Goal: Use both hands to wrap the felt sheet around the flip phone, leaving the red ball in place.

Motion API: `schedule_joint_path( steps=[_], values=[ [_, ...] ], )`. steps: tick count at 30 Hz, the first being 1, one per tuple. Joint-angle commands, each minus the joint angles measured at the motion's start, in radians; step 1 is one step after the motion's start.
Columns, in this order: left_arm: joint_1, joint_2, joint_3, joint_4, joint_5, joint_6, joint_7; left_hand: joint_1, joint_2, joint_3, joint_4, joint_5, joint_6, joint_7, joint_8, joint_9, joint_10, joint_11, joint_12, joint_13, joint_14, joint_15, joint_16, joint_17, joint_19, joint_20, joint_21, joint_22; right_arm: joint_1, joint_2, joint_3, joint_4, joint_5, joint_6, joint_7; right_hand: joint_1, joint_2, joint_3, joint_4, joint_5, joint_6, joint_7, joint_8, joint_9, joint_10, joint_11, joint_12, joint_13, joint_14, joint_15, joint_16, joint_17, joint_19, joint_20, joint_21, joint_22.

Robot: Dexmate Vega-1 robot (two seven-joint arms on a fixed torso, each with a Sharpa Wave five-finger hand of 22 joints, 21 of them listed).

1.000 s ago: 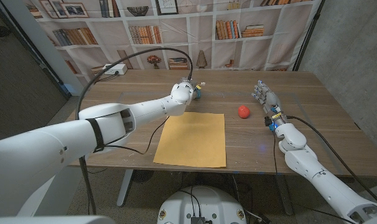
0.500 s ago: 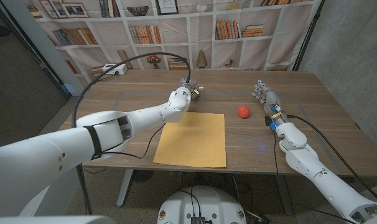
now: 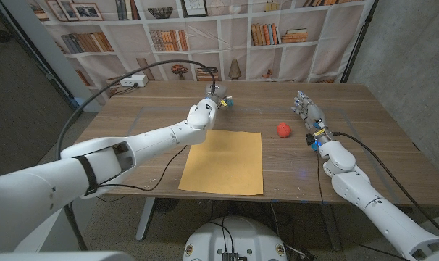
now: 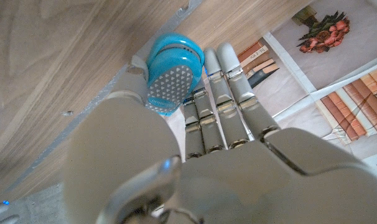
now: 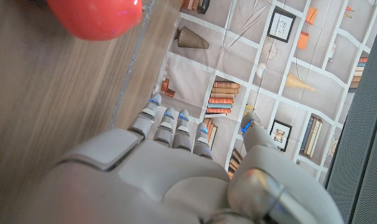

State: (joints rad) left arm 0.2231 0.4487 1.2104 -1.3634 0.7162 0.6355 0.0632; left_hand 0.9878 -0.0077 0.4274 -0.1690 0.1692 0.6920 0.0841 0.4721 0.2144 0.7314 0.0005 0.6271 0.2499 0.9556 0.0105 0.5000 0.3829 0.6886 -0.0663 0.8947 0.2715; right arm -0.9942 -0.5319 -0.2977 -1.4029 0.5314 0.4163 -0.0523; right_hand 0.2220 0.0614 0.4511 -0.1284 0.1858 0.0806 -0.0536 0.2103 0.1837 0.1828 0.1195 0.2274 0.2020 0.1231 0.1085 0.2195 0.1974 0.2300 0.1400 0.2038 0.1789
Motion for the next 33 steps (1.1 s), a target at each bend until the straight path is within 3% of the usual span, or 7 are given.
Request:
schedule_joint_path(
  steps=[1, 11, 19, 31, 33],
  values=[
    [0.079, 0.143, -0.101, -0.245, -0.003, -0.058, -0.074, 0.192, 0.177, 0.007, 0.012, 0.007, 0.184, -0.094, 0.069, 0.045, 0.170, -0.175, 0.014, 0.212, 0.149, -0.239, 0.005, 0.039, -0.005, -0.007, 0.015, 0.005, -0.051, -0.018, -0.007, -0.120, -0.050, -0.052, -0.079, -0.003, -0.002, 0.001, -0.001, 0.007, 0.008, 0.004, -0.006, 0.002, 0.010, -0.003, 0.006, 0.006, 0.008, -0.001, 0.005, 0.004, 0.001, -0.001, 0.005, 0.004],
    [0.163, 0.254, -0.205, -0.414, -0.038, -0.180, -0.159, 0.196, 0.178, 0.005, 0.016, 0.008, 0.184, -0.093, 0.069, 0.044, 0.165, -0.175, 0.024, 0.235, 0.144, -0.239, 0.002, 0.057, -0.018, -0.007, 0.035, 0.008, -0.086, -0.020, -0.016, -0.204, -0.094, -0.104, -0.151, -0.004, -0.001, -0.001, -0.001, 0.008, 0.009, 0.005, -0.008, 0.002, 0.010, -0.003, 0.004, 0.006, 0.007, -0.001, 0.004, 0.004, 0.001, -0.001, 0.005, 0.004],
    [0.209, 0.314, -0.288, -0.470, -0.122, -0.324, -0.244, 0.198, 0.177, 0.004, 0.018, 0.008, 0.183, -0.094, 0.072, 0.046, 0.162, -0.177, 0.031, 0.255, 0.140, -0.239, -0.001, 0.073, -0.027, -0.008, 0.055, 0.011, -0.095, -0.018, -0.024, -0.249, -0.123, -0.139, -0.189, -0.004, 0.001, -0.002, -0.001, 0.008, 0.008, 0.005, -0.009, 0.002, 0.012, -0.002, 0.003, 0.006, 0.007, -0.002, 0.003, 0.004, 0.001, 0.000, 0.005, 0.004],
    [0.260, 0.367, -0.354, -0.539, -0.130, -0.462, -0.340, 0.201, 0.174, 0.003, 0.020, 0.009, 0.183, -0.095, 0.076, 0.048, 0.159, -0.177, 0.038, 0.279, 0.140, -0.240, -0.004, 0.093, -0.040, -0.014, 0.081, 0.013, -0.113, -0.009, -0.033, -0.288, -0.159, -0.158, -0.236, -0.003, 0.001, -0.003, -0.003, 0.008, 0.007, 0.004, -0.011, 0.002, 0.011, -0.002, 0.001, 0.006, 0.004, -0.002, 0.000, 0.004, 0.000, -0.002, 0.004, 0.004],
    [0.265, 0.372, -0.361, -0.548, -0.128, -0.480, -0.357, 0.201, 0.174, 0.003, 0.020, 0.009, 0.184, -0.096, 0.077, 0.047, 0.157, -0.158, 0.039, 0.285, 0.140, -0.240, -0.004, 0.098, -0.042, -0.016, 0.089, 0.013, -0.118, -0.006, -0.033, -0.297, -0.162, -0.164, -0.245, -0.002, 0.002, -0.003, -0.004, 0.008, 0.008, 0.003, -0.010, 0.002, 0.012, -0.003, 0.001, 0.006, 0.003, -0.003, 0.000, 0.003, 0.000, -0.002, 0.004, 0.004]
  ],
)
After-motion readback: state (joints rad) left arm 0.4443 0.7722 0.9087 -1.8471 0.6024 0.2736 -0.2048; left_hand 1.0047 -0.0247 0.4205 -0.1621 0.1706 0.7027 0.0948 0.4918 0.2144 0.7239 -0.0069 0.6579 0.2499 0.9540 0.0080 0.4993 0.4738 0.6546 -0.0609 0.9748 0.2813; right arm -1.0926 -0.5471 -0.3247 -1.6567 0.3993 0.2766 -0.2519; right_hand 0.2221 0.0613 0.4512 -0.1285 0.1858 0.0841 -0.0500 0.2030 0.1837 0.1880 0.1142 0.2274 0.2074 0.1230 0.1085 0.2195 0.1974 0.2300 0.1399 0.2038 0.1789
